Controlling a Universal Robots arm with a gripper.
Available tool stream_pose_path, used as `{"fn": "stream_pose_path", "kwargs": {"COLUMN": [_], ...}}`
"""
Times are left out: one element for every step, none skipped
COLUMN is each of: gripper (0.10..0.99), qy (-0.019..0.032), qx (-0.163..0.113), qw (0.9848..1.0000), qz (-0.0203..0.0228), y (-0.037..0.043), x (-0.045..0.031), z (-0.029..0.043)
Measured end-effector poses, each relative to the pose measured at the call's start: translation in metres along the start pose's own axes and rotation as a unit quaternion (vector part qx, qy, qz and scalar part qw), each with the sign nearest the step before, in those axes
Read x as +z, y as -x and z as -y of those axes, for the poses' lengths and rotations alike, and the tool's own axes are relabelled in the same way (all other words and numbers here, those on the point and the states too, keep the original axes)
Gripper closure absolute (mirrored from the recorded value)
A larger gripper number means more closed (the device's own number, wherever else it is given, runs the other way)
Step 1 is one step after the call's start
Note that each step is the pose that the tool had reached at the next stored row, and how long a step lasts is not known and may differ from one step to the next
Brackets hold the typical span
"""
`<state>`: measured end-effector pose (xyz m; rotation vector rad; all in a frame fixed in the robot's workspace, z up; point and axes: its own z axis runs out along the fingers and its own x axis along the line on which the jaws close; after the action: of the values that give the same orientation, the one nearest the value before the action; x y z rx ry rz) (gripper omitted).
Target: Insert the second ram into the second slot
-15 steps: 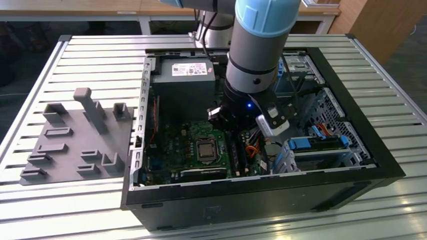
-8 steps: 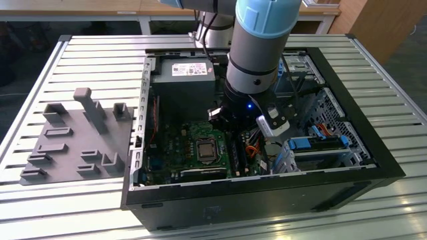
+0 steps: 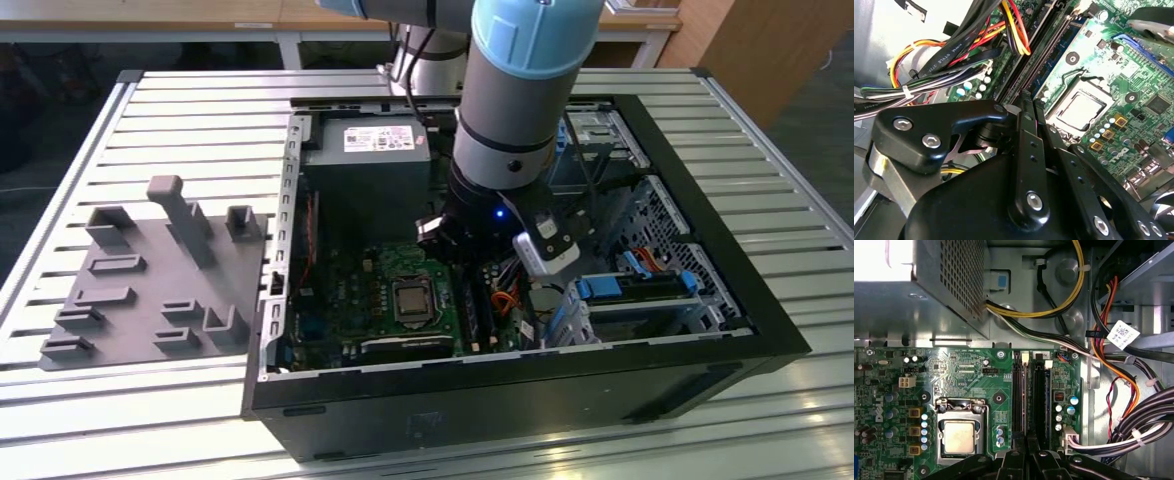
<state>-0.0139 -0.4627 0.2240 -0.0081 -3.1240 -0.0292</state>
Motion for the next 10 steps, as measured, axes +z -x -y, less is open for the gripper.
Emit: {"fn": "stream_pose_path", "kwargs": {"gripper": [0.953, 0.953, 0.953, 0.953, 0.953, 0.953, 0.953, 0.953, 0.953, 0.953], "qy": [-0.0001, 0.0000, -0.0001, 0.0000, 0.0001, 0.0000, -0.0001, -0.0001, -0.0001, 0.0000], "qx": [0.000, 0.000, 0.000, 0.000, 0.000, 0.000, 0.000, 0.000, 0.000, 0.000], "qw": [1.0000, 1.0000, 1.0000, 1.0000, 1.0000, 1.0000, 1.0000, 1.0000, 1.0000, 1.0000], "qz": [0.0000, -0.0001, -0.0001, -0.0002, -0.0002, -0.0003, -0.0003, -0.0004, -0.0003, -0.0003], "y": [0.0000, 0.0000, 0.0000, 0.0000, 0.0000, 0.0000, 0.0000, 0.0001, 0.0000, 0.0000], "x": [0.0001, 0.0002, 0.0004, 0.0005, 0.0008, 0.0008, 0.0008, 0.0009, 0.0009, 0.0010], "z": [0.0003, 0.0006, 0.0009, 0.0011, 0.0012, 0.0012, 0.0013, 0.0013, 0.0013, 0.0013]}}
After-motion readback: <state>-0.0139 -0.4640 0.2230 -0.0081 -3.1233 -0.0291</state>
